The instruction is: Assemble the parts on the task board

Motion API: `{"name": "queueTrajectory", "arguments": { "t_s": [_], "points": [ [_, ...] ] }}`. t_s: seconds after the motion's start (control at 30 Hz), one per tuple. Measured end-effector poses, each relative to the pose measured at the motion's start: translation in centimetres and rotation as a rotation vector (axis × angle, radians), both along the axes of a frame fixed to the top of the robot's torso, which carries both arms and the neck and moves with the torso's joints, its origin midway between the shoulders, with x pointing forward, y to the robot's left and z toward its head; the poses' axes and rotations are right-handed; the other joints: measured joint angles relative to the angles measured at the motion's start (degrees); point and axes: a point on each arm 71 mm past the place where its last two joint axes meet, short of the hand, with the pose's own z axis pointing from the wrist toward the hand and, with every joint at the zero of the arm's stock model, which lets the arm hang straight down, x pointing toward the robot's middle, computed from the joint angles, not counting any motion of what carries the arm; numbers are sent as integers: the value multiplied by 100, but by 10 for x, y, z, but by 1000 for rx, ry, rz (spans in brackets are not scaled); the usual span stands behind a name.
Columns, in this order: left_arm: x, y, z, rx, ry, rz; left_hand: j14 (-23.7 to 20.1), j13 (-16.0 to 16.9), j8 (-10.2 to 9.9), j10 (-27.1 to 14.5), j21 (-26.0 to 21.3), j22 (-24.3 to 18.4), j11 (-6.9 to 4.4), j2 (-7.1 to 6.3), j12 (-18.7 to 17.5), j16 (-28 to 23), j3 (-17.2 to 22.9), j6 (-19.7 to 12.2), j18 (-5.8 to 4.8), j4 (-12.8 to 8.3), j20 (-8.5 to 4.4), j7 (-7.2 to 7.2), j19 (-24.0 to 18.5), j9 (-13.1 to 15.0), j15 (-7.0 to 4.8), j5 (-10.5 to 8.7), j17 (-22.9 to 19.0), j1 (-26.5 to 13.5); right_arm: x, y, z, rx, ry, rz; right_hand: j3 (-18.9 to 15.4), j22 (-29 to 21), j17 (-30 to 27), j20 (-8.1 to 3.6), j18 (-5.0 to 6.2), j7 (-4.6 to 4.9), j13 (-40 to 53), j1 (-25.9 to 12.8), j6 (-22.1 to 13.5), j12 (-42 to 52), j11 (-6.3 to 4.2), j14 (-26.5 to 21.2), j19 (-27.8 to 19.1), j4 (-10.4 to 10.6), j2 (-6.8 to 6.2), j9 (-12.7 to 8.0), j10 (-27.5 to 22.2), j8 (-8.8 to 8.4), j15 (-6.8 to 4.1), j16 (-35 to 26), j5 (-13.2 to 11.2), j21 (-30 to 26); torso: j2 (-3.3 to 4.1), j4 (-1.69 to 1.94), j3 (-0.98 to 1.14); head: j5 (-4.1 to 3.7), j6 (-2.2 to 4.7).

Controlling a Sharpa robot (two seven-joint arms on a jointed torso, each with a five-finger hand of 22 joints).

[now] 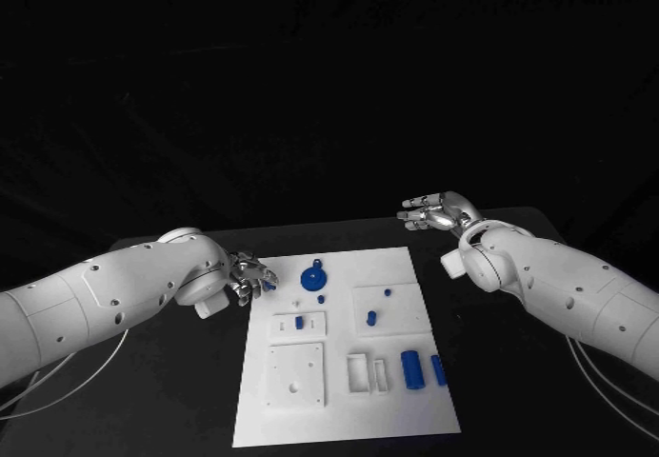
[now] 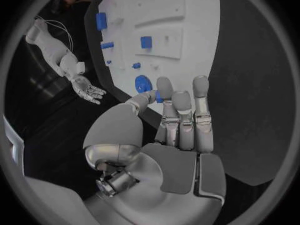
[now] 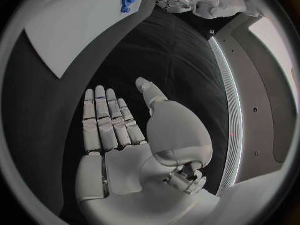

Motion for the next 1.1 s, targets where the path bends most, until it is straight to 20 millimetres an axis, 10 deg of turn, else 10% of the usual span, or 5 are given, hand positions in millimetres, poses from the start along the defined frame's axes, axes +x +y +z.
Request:
{"name": "queueTrajectory", "arguments": {
  "t_s": [0.4, 1.1],
  "points": [
    [-35, -7, -12, 46, -18, -13, 91, 46, 0, 91, 112, 0, -10, -100, 0, 0, 76, 31, -1, 30, -20, 28, 20, 25, -51, 3, 46, -17, -2, -4, -7, -2, 14, -5, 16, 0, 0, 0, 0, 0, 0, 0, 0, 0, 0, 0, 0, 16, 0, 0, 0, 0, 0, 0, 0, 0, -59, 63, -27, -7, -96],
    [-63, -23, -38, 108, -56, -42, 152, 78, -1, 163, 202, -1, -42, -159, 0, 0, 201, 47, 0, 15, -40, 35, 41, 30, -71, 1, 83, -76, -3, -3, -12, -2, 24, -4, 16, 0, 1, 0, 0, 0, 0, 0, 0, 0, 0, 0, 0, 16, 0, 1, 0, 0, 0, 0, 0, 0, -49, 55, -21, 58, -165]
  ]
}}
